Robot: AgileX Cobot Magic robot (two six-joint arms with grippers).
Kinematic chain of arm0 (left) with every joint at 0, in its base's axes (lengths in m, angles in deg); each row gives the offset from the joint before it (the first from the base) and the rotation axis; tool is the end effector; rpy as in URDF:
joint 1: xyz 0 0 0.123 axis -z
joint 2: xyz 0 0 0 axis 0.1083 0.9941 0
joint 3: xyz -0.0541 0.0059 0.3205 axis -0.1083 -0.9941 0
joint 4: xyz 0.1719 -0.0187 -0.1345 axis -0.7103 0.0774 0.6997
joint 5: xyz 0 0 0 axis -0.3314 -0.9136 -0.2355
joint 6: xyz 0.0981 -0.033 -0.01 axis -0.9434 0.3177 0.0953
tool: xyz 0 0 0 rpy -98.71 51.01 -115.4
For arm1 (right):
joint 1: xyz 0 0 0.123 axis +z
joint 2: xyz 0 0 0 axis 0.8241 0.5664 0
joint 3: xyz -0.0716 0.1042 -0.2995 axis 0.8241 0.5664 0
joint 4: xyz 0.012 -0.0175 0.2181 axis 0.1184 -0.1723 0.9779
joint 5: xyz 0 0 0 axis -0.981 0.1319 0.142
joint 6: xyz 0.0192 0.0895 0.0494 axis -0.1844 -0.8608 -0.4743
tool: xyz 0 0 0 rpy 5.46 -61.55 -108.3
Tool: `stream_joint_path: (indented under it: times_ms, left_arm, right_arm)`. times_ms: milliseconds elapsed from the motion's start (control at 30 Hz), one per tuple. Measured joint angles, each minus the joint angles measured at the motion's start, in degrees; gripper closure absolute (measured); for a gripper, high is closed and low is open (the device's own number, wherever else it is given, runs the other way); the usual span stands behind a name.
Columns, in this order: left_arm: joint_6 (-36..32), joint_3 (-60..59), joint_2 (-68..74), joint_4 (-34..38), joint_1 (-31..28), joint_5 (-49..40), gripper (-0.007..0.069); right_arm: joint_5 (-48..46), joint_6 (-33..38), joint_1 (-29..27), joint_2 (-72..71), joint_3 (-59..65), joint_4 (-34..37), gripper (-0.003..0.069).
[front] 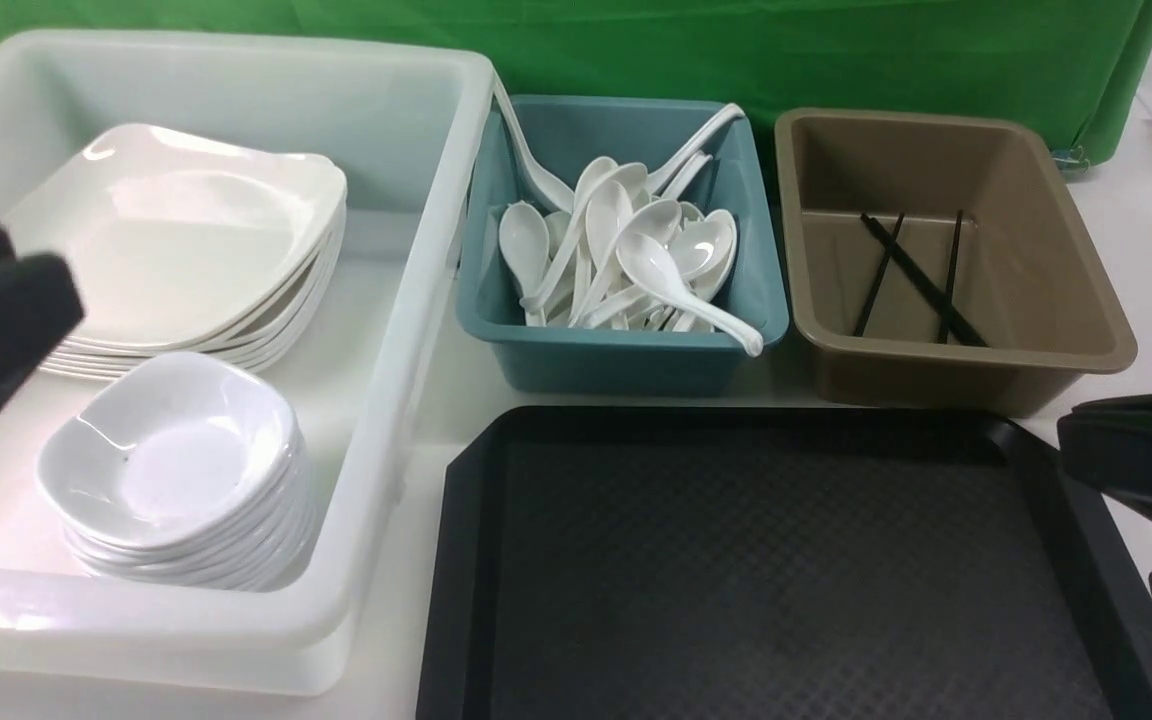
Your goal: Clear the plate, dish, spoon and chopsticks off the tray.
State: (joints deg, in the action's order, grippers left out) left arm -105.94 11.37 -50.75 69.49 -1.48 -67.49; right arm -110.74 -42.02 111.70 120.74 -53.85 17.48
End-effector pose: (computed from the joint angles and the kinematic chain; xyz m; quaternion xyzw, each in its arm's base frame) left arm 0.0115 -0.0375 0.3729 0.1938 0.6823 -0.1146 0.6955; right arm 0.0827 0.0716 0.4061 -0.2628 0.8036 0.1843 0.5011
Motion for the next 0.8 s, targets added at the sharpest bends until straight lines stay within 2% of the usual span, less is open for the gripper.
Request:
stream_joint_path:
  times_ms: [167,267,600,733,800]
  left_arm:
    - [-0.04,-4.66,-3.93,0.42,4.91,0.82,0.0531]
    - [-0.04,-5.80,-4.17,0.42,5.86,0.56,0.0532]
    - [-0.04,-6.85,-4.17,-8.78,6.07,-1.48,0.0529]
    - [-0.04,-6.85,-4.17,-11.72,6.07,-1.54,0.0523]
    - [-0.04,-6.85,-4.17,-14.05,6.07,-1.54,0.0519]
  right_arm:
    - [0.00,-1.24,0.00,0.00,0.00,0.00,0.0547]
    - [0.00,-1.29,0.00,0.00,0.00,0.00,0.0538]
    - [0.12,-1.42,-0.23,0.00,0.00,0.08,0.0519]
    - [0.56,-1.42,-3.88,-0.12,0.00,0.48,0.0516]
    - [0.58,-0.78,-9.89,-1.44,0.45,3.61,0.0531]
